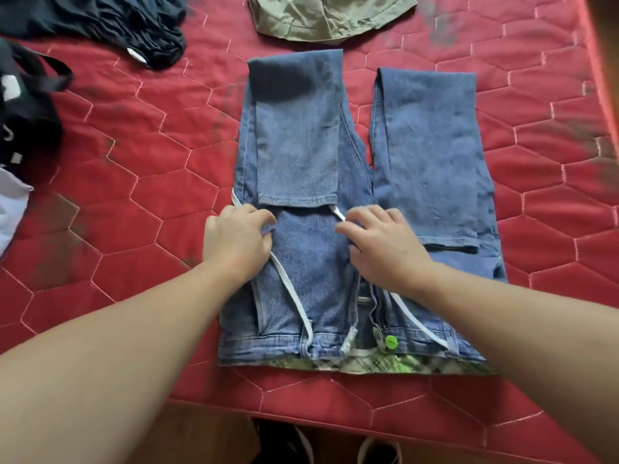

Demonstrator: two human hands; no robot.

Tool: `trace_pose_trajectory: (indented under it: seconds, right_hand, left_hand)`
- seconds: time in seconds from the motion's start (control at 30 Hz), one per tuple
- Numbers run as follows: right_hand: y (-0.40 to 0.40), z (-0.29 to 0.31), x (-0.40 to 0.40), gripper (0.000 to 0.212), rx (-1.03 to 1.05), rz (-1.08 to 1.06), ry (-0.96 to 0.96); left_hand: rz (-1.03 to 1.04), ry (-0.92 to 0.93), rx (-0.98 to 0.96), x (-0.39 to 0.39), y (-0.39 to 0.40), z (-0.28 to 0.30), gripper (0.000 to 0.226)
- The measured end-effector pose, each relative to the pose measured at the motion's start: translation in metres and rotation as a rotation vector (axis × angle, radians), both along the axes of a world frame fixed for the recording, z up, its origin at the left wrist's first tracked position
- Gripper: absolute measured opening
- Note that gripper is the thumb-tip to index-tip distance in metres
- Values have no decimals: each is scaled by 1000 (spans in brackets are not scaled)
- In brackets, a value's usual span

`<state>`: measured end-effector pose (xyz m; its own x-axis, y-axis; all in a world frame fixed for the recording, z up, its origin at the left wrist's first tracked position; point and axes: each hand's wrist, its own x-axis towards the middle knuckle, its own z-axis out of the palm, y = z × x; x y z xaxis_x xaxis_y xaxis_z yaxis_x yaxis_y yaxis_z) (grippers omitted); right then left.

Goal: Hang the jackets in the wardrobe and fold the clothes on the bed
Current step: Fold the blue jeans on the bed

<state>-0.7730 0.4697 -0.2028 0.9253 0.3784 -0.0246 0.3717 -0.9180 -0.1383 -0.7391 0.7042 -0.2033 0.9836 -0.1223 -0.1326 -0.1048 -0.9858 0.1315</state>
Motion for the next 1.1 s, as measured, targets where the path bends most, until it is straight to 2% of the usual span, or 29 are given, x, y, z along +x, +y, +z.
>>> trace_pose_trajectory:
  seconds: [0.1, 0.17, 0.27, 0.4, 0.53, 0.7, 0.9, 1.03, 1.1]
  right_hand:
    - [-31, 1, -37, 22, 0, -65, 19]
    - [-50, -1, -51, 16, 22, -193, 58]
    - [-71, -4, -51, 24, 47, -389, 48]
    - [-79, -10, -40, 32, 92, -481, 101]
    - [-73, -21, -29, 32, 191, -579, 182]
    - [-68, -24, -21, 27, 122, -562, 194]
    - [-70, -20, -13, 22, 201, -637, 180]
    - [-72, -18, -19, 21, 169, -576, 146]
    - [-73, -18, -21, 21, 153, -566, 154]
  left_hand:
    - [-14, -20, -26, -17, -8, 2, 27]
    - [-6, -25, -50, -18, -15, 5, 28]
    - [-13, -65, -62, -7, -22, 5, 30]
    - [-44, -70, -66, 17, -35, -5, 35]
    - [-103, -49, 80, 37, -45, -20, 29]
    - [-138, -73, 52, 54, -47, -23, 22]
    - [-417, -9, -77, 33, -22, -5, 21]
    - [-395, 3, -242, 12, -17, 3, 29]
    - [-375, 42, -211, 3, -20, -1, 28]
